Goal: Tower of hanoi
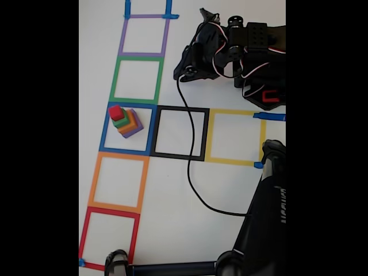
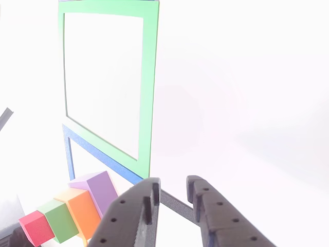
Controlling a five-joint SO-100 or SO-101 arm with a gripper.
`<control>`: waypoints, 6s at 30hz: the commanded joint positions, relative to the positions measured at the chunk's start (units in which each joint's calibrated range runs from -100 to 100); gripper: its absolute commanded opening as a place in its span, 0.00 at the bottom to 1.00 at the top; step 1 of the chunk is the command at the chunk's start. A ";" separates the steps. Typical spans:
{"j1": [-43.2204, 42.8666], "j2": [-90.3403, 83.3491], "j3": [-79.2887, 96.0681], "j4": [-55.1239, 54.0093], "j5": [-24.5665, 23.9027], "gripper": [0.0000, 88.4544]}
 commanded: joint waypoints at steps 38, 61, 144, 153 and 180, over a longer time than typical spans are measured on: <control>0.97 -0.85 0.35 -1.00 -0.88 0.02; 0.97 -0.85 0.35 -1.00 -0.88 0.02; 2.89 -0.85 0.44 -1.00 -4.09 0.02; 2.89 -0.85 0.44 -1.00 -4.09 0.02; 2.89 -0.85 0.44 -1.00 -4.09 0.02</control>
